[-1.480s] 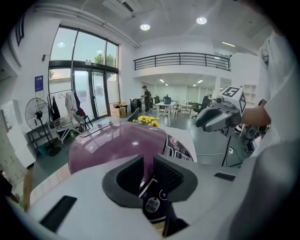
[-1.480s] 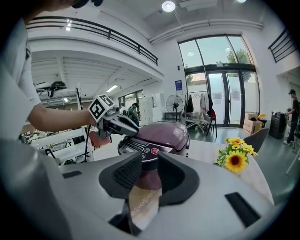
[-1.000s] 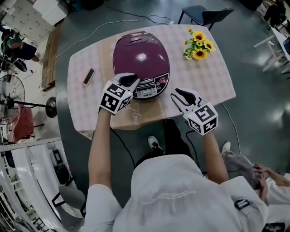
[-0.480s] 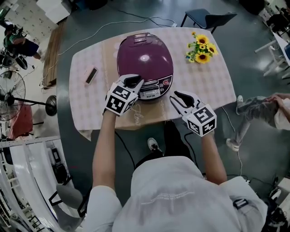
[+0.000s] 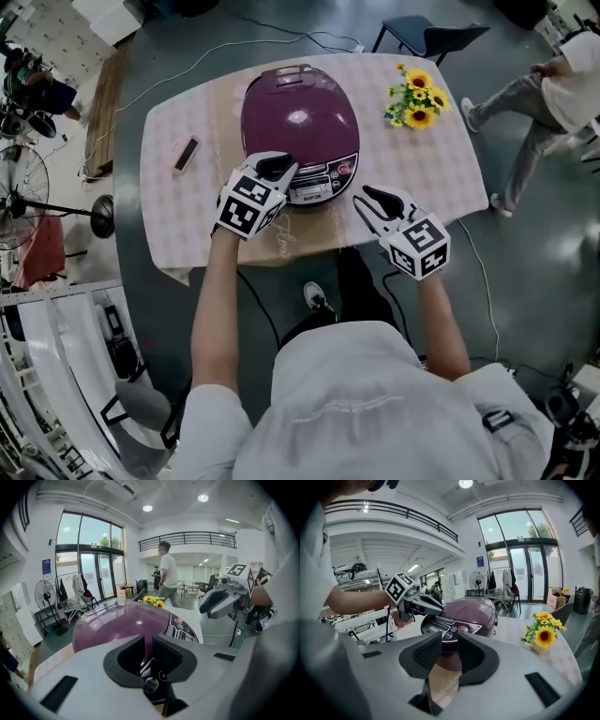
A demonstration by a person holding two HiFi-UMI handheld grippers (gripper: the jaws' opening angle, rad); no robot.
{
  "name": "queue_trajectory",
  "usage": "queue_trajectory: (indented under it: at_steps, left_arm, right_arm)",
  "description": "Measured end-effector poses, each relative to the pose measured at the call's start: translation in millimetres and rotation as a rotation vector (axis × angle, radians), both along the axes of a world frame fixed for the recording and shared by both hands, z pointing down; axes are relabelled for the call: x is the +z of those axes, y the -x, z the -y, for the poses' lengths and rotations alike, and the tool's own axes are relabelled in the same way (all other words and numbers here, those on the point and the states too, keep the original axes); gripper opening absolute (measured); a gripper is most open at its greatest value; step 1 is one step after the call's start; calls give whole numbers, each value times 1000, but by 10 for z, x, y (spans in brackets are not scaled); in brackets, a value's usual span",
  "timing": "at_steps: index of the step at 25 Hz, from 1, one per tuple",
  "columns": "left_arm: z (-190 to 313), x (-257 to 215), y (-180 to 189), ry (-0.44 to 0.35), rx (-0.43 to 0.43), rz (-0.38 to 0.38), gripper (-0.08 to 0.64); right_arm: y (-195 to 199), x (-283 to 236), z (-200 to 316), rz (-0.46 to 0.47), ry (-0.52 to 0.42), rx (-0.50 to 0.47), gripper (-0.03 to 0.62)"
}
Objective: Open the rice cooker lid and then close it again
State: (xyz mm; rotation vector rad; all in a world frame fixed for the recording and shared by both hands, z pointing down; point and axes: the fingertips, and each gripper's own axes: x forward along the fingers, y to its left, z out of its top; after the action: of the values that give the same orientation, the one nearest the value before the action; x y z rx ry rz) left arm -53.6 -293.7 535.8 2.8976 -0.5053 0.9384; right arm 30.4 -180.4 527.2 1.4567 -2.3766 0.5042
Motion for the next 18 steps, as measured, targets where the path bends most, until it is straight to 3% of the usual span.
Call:
queue_trajectory:
  at_steps: [14, 18]
  left_arm:
    - [10, 15, 1, -1, 6, -3, 61]
    - [27, 50, -5, -52, -30, -3, 61]
  right_arm:
    - [14, -12, 21, -8, 1, -8, 118]
    - [-22, -265, 65, -18, -50, 0, 118]
